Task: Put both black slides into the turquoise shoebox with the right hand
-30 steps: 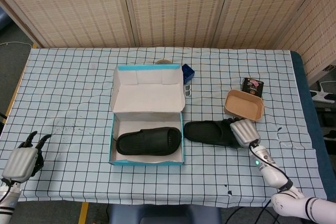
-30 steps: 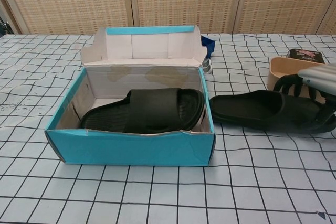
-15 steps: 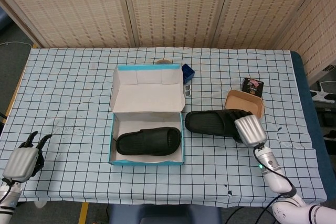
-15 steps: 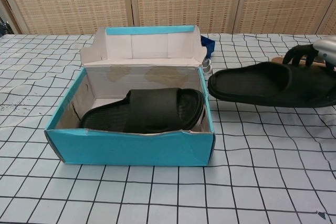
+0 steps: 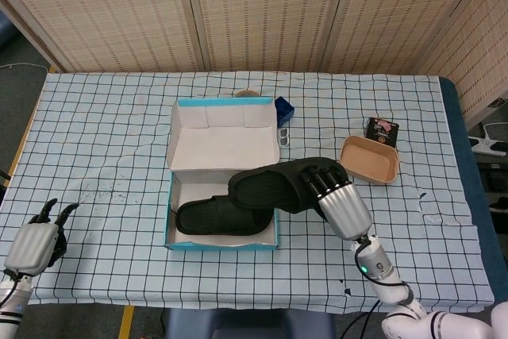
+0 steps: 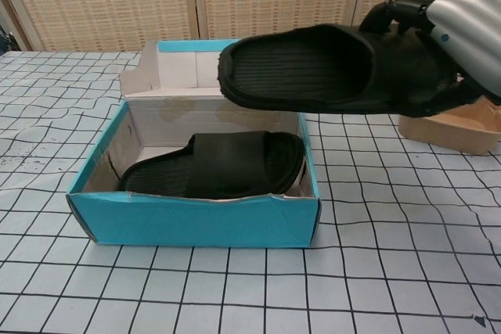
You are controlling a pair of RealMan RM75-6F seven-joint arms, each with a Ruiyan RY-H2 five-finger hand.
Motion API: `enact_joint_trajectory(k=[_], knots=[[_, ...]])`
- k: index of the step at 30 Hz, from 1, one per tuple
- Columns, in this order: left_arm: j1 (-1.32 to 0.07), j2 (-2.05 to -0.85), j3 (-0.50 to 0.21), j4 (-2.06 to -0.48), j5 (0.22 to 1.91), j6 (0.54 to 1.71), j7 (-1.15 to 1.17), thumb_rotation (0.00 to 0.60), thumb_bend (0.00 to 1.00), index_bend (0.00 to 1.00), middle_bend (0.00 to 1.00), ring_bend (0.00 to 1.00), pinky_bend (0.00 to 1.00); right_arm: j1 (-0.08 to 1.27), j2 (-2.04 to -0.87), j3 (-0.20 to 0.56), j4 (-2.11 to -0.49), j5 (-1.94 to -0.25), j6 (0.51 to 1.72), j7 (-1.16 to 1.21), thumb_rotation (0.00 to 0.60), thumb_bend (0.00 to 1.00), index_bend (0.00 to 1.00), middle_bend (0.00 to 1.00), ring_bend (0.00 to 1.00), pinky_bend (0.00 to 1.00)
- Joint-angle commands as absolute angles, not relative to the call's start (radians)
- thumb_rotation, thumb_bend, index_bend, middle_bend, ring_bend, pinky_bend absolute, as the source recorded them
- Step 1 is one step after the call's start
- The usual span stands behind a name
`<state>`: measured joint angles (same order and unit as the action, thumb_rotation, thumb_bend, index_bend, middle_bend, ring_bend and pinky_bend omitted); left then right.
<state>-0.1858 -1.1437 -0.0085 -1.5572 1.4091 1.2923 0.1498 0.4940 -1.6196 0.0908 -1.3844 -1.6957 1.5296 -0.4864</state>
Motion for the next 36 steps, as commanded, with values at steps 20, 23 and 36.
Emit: enact_joint_trajectory(k=[20, 23, 36], knots=[[-0.181, -1.128, -0.008, -1.559, 1.425, 1.305, 0.104, 0.600, 0.39, 0.14, 0.06, 0.04, 0.31, 0.775, -2.056, 0.241, -0.984, -1.705, 1.367, -0.463, 0.600, 0.11, 0.68, 0.60, 0.47, 0.51], [-0.182, -1.128, -0.008, -1.558, 1.425, 1.303, 0.101, 0.600, 0.39, 0.14, 0.06, 0.04, 0.31, 0.806, -2.102, 0.253, -0.893, -1.703, 1.373, -0.437, 0.600, 0.11, 0.68, 0.60, 0.47, 0.51], [-0.182, -1.124, -0.006, -1.560, 1.433, 1.305, 0.091, 0.600, 0.39, 0.14, 0.06, 0.04, 0.31, 0.871, -2.227, 0.237, -0.600, -1.691, 1.399, -0.321, 0.600, 0.11, 0.68, 0.60, 0.47, 0.51]])
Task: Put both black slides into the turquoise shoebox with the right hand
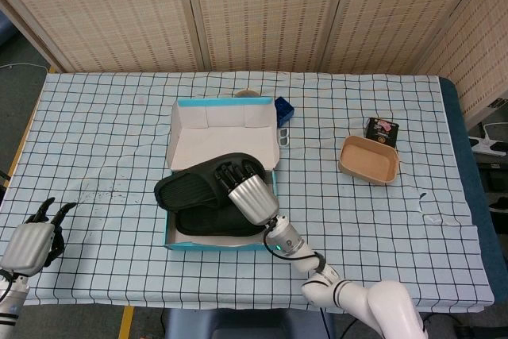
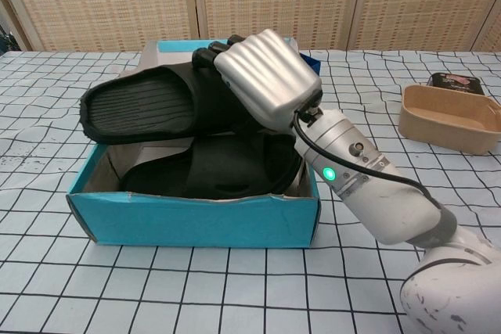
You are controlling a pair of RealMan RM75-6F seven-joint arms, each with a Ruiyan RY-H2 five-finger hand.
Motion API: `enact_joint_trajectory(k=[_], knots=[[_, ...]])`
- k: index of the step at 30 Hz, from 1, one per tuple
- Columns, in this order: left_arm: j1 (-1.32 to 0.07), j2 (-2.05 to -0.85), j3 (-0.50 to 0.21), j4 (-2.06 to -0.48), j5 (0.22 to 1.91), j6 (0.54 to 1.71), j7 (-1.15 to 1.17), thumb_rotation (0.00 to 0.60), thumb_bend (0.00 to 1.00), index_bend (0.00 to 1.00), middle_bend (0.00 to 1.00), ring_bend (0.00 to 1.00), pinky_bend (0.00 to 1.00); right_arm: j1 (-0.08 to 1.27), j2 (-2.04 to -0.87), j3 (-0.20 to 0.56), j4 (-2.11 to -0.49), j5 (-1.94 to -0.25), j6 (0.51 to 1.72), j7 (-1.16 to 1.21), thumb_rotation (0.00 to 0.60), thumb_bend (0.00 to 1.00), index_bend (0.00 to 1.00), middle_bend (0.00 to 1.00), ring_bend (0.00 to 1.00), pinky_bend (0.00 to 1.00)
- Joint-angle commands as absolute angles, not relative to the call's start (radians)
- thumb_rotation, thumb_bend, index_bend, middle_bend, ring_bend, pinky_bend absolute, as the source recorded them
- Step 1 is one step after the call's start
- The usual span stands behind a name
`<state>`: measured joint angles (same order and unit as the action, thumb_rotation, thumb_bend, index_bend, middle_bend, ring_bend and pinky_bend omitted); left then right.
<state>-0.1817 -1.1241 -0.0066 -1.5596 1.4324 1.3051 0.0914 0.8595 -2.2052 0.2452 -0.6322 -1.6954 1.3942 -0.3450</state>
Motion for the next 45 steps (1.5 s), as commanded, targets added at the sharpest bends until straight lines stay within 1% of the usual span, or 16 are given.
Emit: enact_joint_trajectory(k=[1, 6, 7, 11, 18, 24, 36, 41, 43, 45], knots=[[-0.182, -1.124, -0.006, -1.560, 1.433, 1.306, 0.091, 0.600, 0.39, 0.14, 0.06, 0.04, 0.31, 0.871, -2.229, 0.235, -0.595, -1.690, 1.399, -0.318, 0.600, 0.11, 0.68, 0.60, 0.47, 0.51], [-0.181, -1.123, -0.007, -1.559, 1.434, 1.307, 0.087, 0.600, 0.39, 0.14, 0.06, 0.04, 0.31, 0.868, -2.254, 0.203, -0.525, -1.693, 1.403, -0.292, 0.600, 0.11, 0.68, 0.60, 0.47, 0.51], [-0.180, -1.122, -0.006, -1.559, 1.435, 1.309, 0.085, 0.600, 0.39, 0.14, 0.06, 0.04, 0.31, 0.857, -2.261, 0.189, -0.508, -1.687, 1.385, -0.279, 0.600, 0.11, 0.68, 0.60, 0.47, 0.51], [-0.180, -1.122, -0.006, -1.558, 1.437, 1.309, 0.080, 0.600, 0.39, 0.14, 0.06, 0.04, 0.31, 0.846, -2.269, 0.166, -0.478, -1.684, 1.385, -0.255, 0.600, 0.11, 0.68, 0.60, 0.47, 0.51], [-0.181, -1.123, -0.007, -1.557, 1.436, 1.308, 0.080, 0.600, 0.39, 0.14, 0.06, 0.04, 0.31, 0.807, -2.255, 0.143, -0.498, -1.653, 1.351, -0.245, 0.600, 0.11, 0.68, 0.60, 0.47, 0.51], [-0.184, -1.125, -0.006, -1.556, 1.433, 1.301, 0.089, 0.600, 0.39, 0.14, 0.06, 0.04, 0.31, 0.783, -2.221, 0.138, -0.569, -1.624, 1.316, -0.280, 0.600, 0.11, 0.67, 0.60, 0.47, 0.51], [-0.184, -1.125, -0.007, -1.557, 1.430, 1.300, 0.091, 0.600, 0.39, 0.14, 0.06, 0.04, 0.31, 0.746, -2.133, 0.178, -0.790, -1.498, 1.151, -0.386, 0.600, 0.11, 0.64, 0.60, 0.46, 0.51], [-0.184, -1.125, -0.008, -1.556, 1.429, 1.300, 0.089, 0.600, 0.39, 0.14, 0.06, 0.04, 0.31, 0.743, -2.105, 0.186, -0.851, -1.470, 1.120, -0.424, 0.600, 0.11, 0.58, 0.60, 0.41, 0.47], [-0.184, -1.125, -0.008, -1.556, 1.429, 1.299, 0.088, 0.600, 0.39, 0.14, 0.06, 0.04, 0.31, 0.743, -2.093, 0.188, -0.877, -1.468, 1.121, -0.426, 0.600, 0.11, 0.54, 0.57, 0.38, 0.44], [-0.184, -1.125, -0.007, -1.555, 1.430, 1.298, 0.088, 0.600, 0.39, 0.14, 0.06, 0.04, 0.31, 0.744, -2.082, 0.188, -0.899, -1.470, 1.123, -0.425, 0.600, 0.11, 0.50, 0.52, 0.34, 0.41]])
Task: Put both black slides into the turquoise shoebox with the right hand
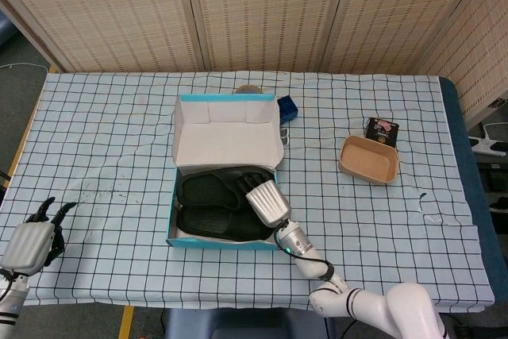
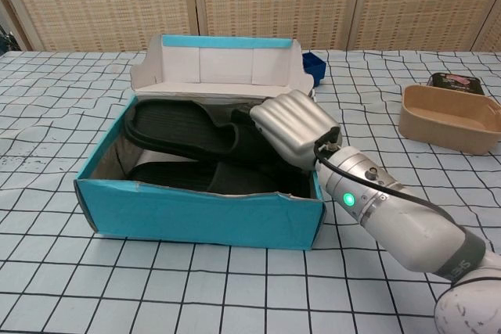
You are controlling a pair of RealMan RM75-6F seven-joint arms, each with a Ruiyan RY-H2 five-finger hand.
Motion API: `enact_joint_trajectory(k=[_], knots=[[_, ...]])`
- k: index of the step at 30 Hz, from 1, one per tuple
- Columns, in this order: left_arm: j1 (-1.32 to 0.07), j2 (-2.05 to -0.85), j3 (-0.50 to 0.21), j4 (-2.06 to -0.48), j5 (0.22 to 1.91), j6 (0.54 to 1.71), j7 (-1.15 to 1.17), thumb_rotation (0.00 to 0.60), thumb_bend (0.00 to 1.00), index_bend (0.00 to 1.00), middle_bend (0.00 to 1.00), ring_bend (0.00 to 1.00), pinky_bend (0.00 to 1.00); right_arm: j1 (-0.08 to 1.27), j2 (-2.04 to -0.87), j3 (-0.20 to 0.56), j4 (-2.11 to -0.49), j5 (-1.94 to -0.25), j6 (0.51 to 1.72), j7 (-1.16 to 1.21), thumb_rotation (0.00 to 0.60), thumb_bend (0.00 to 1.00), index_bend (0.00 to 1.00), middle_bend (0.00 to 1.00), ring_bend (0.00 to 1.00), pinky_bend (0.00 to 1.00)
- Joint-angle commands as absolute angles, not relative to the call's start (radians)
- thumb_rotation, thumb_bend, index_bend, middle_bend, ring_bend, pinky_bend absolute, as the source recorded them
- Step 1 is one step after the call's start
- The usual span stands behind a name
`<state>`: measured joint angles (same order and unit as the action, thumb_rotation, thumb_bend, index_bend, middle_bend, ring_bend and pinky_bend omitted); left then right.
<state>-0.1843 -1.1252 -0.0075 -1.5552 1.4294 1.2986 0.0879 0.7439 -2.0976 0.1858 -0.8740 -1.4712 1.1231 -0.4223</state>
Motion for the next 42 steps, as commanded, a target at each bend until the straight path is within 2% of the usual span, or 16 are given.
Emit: enact_joint_trajectory(k=[1, 3, 7, 10, 19, 23, 28, 30, 31, 34, 35, 38, 42], knots=[[-0.184, -1.125, -0.007, -1.555, 1.430, 1.298, 0.088, 0.600, 0.39, 0.14, 0.06, 0.04, 0.31, 0.743, -2.075, 0.187, -0.912, -1.470, 1.123, -0.426, 0.600, 0.11, 0.48, 0.49, 0.31, 0.38], [-0.185, -1.126, -0.007, -1.554, 1.428, 1.297, 0.088, 0.600, 0.39, 0.14, 0.06, 0.04, 0.31, 0.742, -2.055, 0.186, -0.949, -1.467, 1.116, -0.439, 0.600, 0.11, 0.41, 0.43, 0.26, 0.33], [-0.186, -1.127, -0.008, -1.554, 1.425, 1.293, 0.092, 0.600, 0.39, 0.14, 0.06, 0.04, 0.31, 0.739, -2.001, 0.185, -1.058, -1.454, 1.095, -0.458, 0.600, 0.11, 0.21, 0.27, 0.10, 0.18], [-0.186, -1.127, -0.007, -1.554, 1.425, 1.293, 0.094, 0.600, 0.39, 0.14, 0.06, 0.04, 0.31, 0.733, -1.953, 0.187, -1.161, -1.442, 1.082, -0.457, 0.600, 0.11, 0.12, 0.21, 0.05, 0.12], [-0.186, -1.129, -0.008, -1.553, 1.422, 1.293, 0.095, 0.600, 0.39, 0.14, 0.06, 0.04, 0.31, 0.697, -1.775, 0.185, -1.542, -1.379, 1.063, -0.527, 0.600, 0.11, 0.05, 0.16, 0.00, 0.04], [-0.187, -1.130, -0.008, -1.553, 1.422, 1.292, 0.098, 0.600, 0.39, 0.14, 0.06, 0.04, 0.31, 0.689, -1.743, 0.183, -1.616, -1.381, 1.086, -0.559, 0.600, 0.11, 0.04, 0.15, 0.00, 0.02], [-0.187, -1.131, -0.007, -1.554, 1.421, 1.291, 0.102, 0.600, 0.39, 0.14, 0.06, 0.04, 0.31, 0.688, -1.750, 0.187, -1.624, -1.389, 1.109, -0.538, 0.600, 0.11, 0.04, 0.15, 0.00, 0.02], [-0.187, -1.132, -0.007, -1.554, 1.420, 1.288, 0.105, 0.600, 0.39, 0.14, 0.06, 0.04, 0.31, 0.691, -1.782, 0.193, -1.589, -1.404, 1.127, -0.506, 0.600, 0.11, 0.08, 0.15, 0.00, 0.03], [-0.188, -1.132, -0.006, -1.554, 1.419, 1.286, 0.106, 0.600, 0.39, 0.14, 0.06, 0.04, 0.31, 0.696, -1.807, 0.197, -1.558, -1.417, 1.139, -0.484, 0.600, 0.11, 0.14, 0.17, 0.03, 0.08], [-0.189, -1.132, -0.007, -1.554, 1.417, 1.284, 0.108, 0.600, 0.39, 0.14, 0.06, 0.04, 0.31, 0.714, -1.871, 0.209, -1.484, -1.448, 1.160, -0.413, 0.600, 0.13, 0.32, 0.30, 0.18, 0.34], [-0.190, -1.132, -0.007, -1.554, 1.417, 1.284, 0.108, 0.600, 0.39, 0.14, 0.06, 0.04, 0.31, 0.721, -1.889, 0.214, -1.461, -1.459, 1.165, -0.390, 0.600, 0.19, 0.42, 0.38, 0.26, 0.44], [-0.189, -1.130, -0.007, -1.554, 1.416, 1.284, 0.103, 0.600, 0.39, 0.14, 0.06, 0.04, 0.31, 0.745, -1.941, 0.228, -1.402, -1.474, 1.168, -0.341, 0.600, 0.37, 0.62, 0.51, 0.40, 0.56], [-0.188, -1.128, -0.008, -1.553, 1.415, 1.284, 0.095, 0.600, 0.39, 0.14, 0.06, 0.04, 0.31, 0.772, -1.995, 0.247, -1.363, -1.479, 1.169, -0.332, 0.600, 0.51, 0.72, 0.58, 0.49, 0.64]])
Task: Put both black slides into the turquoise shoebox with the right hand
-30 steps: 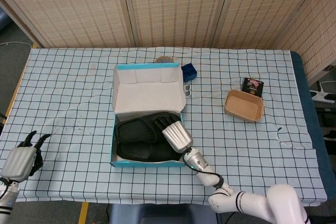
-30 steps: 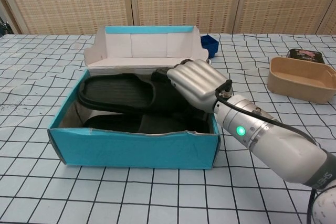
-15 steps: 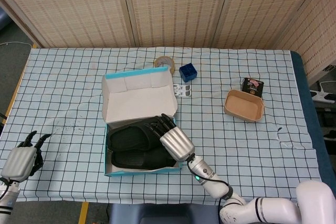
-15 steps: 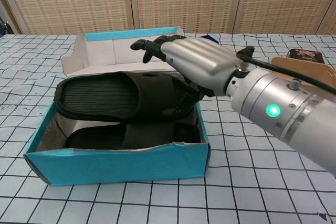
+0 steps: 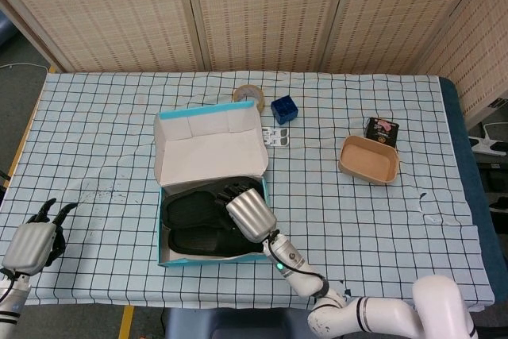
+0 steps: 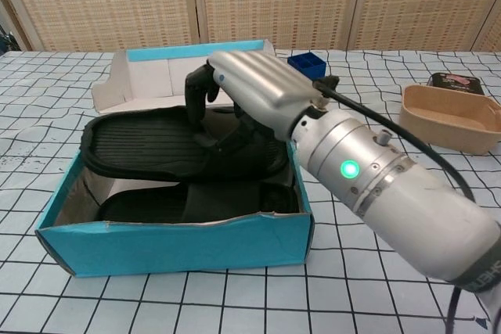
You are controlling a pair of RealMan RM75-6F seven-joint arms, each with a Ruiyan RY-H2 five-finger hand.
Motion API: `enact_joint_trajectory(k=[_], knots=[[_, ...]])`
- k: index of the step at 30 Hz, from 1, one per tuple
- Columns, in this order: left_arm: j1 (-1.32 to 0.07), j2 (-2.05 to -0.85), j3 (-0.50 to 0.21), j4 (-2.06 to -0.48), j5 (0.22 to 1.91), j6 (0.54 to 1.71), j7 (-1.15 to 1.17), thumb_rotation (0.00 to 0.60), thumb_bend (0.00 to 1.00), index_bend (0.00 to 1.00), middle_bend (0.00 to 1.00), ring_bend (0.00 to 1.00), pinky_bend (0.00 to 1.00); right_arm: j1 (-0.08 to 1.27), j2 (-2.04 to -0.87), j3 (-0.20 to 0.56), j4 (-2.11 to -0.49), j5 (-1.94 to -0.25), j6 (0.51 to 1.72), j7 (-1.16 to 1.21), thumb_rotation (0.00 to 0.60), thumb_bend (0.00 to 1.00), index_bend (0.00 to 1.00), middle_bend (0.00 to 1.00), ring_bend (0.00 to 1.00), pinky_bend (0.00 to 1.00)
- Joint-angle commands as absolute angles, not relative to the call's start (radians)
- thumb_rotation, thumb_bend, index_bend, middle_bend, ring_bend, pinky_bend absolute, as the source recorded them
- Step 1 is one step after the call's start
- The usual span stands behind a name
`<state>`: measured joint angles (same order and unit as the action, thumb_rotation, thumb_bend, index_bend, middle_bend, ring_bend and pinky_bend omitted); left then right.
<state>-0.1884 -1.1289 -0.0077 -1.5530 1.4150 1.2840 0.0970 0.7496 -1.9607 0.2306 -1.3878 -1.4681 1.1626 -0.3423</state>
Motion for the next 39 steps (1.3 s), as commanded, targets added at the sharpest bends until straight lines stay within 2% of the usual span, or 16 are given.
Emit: enact_joint_trajectory(k=[1, 9, 21, 28, 39], knots=[[-0.188, -1.128, -0.009, -1.553, 1.415, 1.284, 0.093, 0.600, 0.39, 0.14, 0.06, 0.04, 0.31, 0.779, -2.009, 0.251, -1.353, -1.482, 1.170, -0.333, 0.600, 0.54, 0.74, 0.59, 0.50, 0.66], [-0.188, -1.125, -0.007, -1.555, 1.421, 1.287, 0.088, 0.600, 0.39, 0.14, 0.06, 0.04, 0.31, 0.835, -2.101, 0.280, -1.254, -1.494, 1.167, -0.349, 0.600, 0.55, 0.76, 0.63, 0.53, 0.68], [-0.184, -1.120, -0.006, -1.556, 1.426, 1.294, 0.074, 0.600, 0.39, 0.14, 0.06, 0.04, 0.31, 0.979, -2.266, 0.306, -0.872, -1.537, 1.120, -0.196, 0.600, 0.55, 0.76, 0.63, 0.53, 0.68], [-0.182, -1.113, -0.008, -1.556, 1.431, 1.299, 0.047, 0.600, 0.39, 0.14, 0.06, 0.04, 0.31, 1.037, -2.269, 0.252, -0.797, -1.458, 1.055, -0.123, 0.600, 0.55, 0.76, 0.63, 0.53, 0.68], [-0.183, -1.108, -0.008, -1.555, 1.436, 1.300, 0.034, 0.600, 0.39, 0.14, 0.06, 0.04, 0.31, 1.050, -2.269, 0.165, -0.749, -1.352, 1.013, -0.088, 0.600, 0.55, 0.76, 0.63, 0.53, 0.68]])
